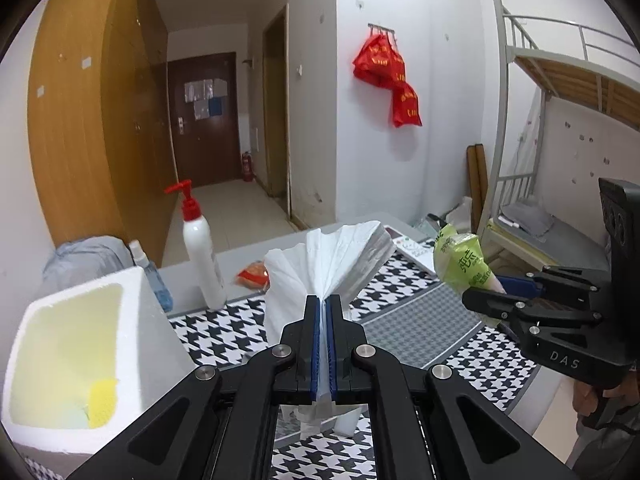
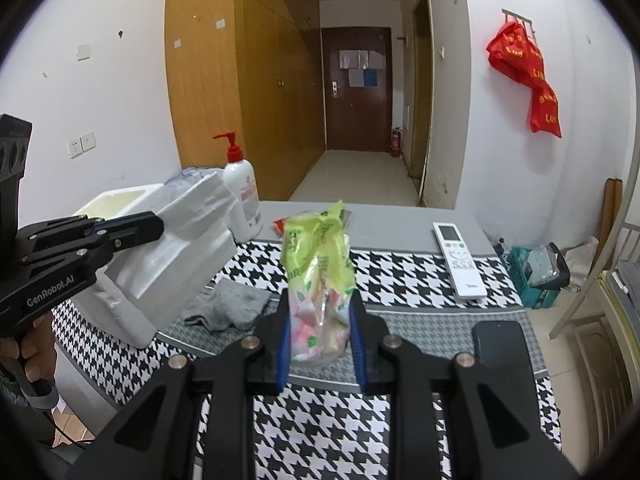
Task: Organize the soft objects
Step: 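Lift the white masks with the left tool while the right tool lifts the snack bag, then carry the masks and snack bag over the white foam box with both tools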
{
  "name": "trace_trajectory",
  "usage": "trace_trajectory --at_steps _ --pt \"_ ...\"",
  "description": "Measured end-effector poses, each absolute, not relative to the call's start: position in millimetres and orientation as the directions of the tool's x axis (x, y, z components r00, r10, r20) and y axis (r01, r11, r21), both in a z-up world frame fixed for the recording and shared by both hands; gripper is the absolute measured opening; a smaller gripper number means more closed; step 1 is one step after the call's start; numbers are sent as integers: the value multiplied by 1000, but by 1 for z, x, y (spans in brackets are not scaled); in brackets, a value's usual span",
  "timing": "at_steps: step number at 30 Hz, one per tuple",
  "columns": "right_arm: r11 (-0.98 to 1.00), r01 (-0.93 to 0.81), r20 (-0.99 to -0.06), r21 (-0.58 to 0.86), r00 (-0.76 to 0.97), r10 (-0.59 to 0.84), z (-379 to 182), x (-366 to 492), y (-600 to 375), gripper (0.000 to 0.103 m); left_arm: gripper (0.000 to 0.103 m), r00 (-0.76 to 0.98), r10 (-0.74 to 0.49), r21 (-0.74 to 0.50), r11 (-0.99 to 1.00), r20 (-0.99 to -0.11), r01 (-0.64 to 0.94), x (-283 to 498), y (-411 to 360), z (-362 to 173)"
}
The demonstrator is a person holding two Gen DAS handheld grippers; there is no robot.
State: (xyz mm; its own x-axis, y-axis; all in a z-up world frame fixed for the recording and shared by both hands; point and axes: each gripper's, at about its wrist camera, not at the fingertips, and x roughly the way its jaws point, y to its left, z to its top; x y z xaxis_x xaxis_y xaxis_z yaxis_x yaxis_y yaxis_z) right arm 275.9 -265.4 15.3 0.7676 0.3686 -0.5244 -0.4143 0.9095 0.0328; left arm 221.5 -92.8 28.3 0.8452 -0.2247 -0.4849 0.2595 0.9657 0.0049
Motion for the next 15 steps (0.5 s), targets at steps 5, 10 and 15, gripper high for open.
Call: trace_trajectory --at_steps 5,10,15 --pt "902 -431 -494 26 779 386 22 270 -259 29 4 858 -212 4 970 -468 242 218 -87 35" --pt "894 -446 -475 25 782 404 26 266 -251 29 4 870 -205 13 972 -448 236 213 -83 43" --pt "891 -453 -464 22 785 410 28 264 -244 29 4 887 -193 26 974 -420 225 208 -77 51"
